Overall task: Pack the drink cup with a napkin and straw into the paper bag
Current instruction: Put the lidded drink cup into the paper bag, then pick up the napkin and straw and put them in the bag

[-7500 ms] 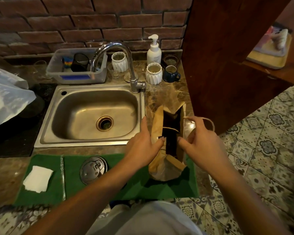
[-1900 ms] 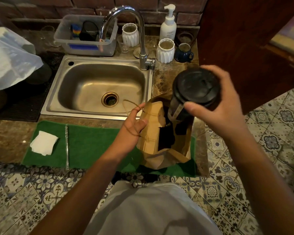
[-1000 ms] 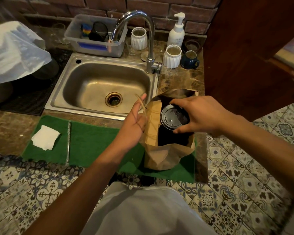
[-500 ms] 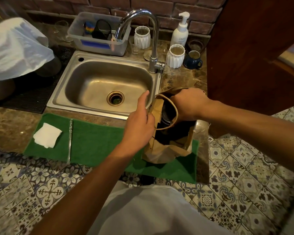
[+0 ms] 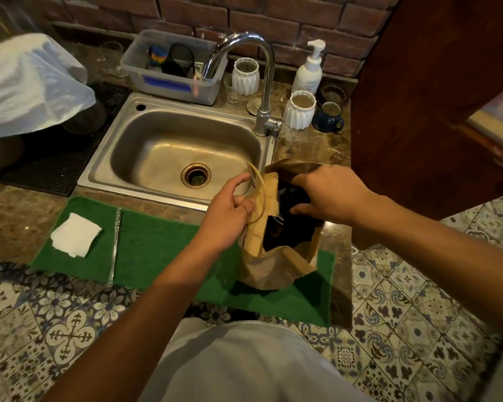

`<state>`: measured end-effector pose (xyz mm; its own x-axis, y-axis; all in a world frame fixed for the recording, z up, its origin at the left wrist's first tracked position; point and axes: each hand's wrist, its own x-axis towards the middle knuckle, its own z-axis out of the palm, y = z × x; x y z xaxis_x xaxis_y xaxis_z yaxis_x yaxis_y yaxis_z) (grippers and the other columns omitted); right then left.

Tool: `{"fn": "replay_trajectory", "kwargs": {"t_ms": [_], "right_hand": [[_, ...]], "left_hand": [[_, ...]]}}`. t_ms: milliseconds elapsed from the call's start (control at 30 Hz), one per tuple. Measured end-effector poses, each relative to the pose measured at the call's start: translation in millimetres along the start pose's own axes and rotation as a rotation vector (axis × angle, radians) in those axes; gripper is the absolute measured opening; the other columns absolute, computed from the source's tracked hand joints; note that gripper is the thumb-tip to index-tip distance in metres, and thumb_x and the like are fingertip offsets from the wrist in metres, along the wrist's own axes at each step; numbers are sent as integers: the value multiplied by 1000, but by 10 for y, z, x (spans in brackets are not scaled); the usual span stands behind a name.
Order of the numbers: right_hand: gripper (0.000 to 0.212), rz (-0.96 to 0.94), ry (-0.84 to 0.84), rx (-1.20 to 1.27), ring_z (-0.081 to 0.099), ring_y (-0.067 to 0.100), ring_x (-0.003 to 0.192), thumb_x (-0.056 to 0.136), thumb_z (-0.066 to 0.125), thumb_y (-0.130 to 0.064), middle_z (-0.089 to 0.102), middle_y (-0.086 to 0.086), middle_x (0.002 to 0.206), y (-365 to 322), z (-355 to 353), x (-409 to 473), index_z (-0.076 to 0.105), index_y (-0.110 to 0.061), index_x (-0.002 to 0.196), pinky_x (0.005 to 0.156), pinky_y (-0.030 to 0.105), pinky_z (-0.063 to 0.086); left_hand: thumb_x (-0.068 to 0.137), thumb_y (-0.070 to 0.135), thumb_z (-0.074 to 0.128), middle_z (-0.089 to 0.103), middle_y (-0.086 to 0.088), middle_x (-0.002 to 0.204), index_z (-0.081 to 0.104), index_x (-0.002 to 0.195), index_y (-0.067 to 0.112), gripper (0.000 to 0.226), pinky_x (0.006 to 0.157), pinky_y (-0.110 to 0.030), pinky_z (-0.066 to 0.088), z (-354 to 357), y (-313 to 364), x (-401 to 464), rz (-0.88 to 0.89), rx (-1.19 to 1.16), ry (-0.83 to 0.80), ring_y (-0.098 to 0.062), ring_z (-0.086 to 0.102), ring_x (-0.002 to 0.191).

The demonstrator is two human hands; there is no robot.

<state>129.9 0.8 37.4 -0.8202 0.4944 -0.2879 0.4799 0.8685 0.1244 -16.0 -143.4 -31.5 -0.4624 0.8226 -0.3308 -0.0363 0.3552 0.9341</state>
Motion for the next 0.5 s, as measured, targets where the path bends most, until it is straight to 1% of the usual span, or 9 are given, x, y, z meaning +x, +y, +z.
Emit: {"fn": "replay_trajectory", "kwargs": {"t_ms": [67, 133, 200, 267, 300, 367, 433, 500], "right_hand": [[43, 17, 85, 73, 70, 28, 90, 91, 62, -59, 74, 2, 98, 60, -100, -80, 66, -27, 119, 70, 36, 55], [33, 45, 192, 176, 70, 22, 84, 92, 61, -57, 74, -3, 90, 109, -197, -151, 69, -28, 106, 71, 38, 58], [35, 75, 301, 300, 69, 17, 77, 92, 55, -58, 72, -7, 83, 112, -310, -234, 70, -27, 99, 69, 40, 58], [44, 81, 420, 456, 69, 14, 75, 91, 48, -61, 72, -7, 82, 42, -421, -292, 72, -26, 99, 67, 43, 59], [44, 79, 476, 535, 69, 13, 76, 91, 47, -60, 73, -7, 83, -23, -474, -315, 73, -25, 100, 67, 45, 59], [36, 65, 565, 676, 69, 9, 76, 94, 54, -52, 74, -8, 84, -192, -570, -338, 74, -23, 101, 68, 42, 60], [28, 26, 601, 757, 69, 5, 77, 96, 60, -44, 74, -10, 85, -416, -661, -310, 75, -21, 102, 70, 37, 60], [29, -13, 566, 748, 68, 5, 76, 95, 59, -46, 73, -12, 85, -644, -734, -218, 74, -23, 103, 70, 37, 60]], "left_hand": [[100, 10, 56, 58, -4, 71, 53, 138, 29, 42, 69, -33, 47, 11, -7, 6, 2, 9, 2, -18, 58, 71], [99, 16, 59, 58, 0, 68, 54, 136, 28, 40, 72, -36, 48, 15, -16, 4, 16, 42, 5, -18, 59, 70], [98, 24, 61, 64, 8, 73, 52, 138, 29, 42, 76, -36, 53, 9, -17, -24, 47, 71, -16, -16, 66, 77], [97, 28, 63, 67, 11, 88, 51, 139, 29, 44, 77, -37, 55, -23, 0, -78, 93, 91, -39, -15, 67, 84], [96, 29, 63, 67, 12, 97, 51, 139, 30, 45, 79, -37, 58, -51, 17, -111, 112, 95, -43, -15, 67, 90], [96, 31, 63, 67, 11, 109, 53, 137, 31, 42, 84, -37, 61, -126, 39, -160, 143, 103, -31, -13, 67, 100], [97, 32, 63, 67, 10, 115, 56, 132, 34, 36, 84, -34, 61, -251, 12, -205, 166, 91, -3, -12, 68, 102], [96, 37, 63, 68, 11, 116, 60, 125, 39, 29, 84, -34, 60, -427, -41, -225, 178, 43, 60, -14, 69, 102]]}}
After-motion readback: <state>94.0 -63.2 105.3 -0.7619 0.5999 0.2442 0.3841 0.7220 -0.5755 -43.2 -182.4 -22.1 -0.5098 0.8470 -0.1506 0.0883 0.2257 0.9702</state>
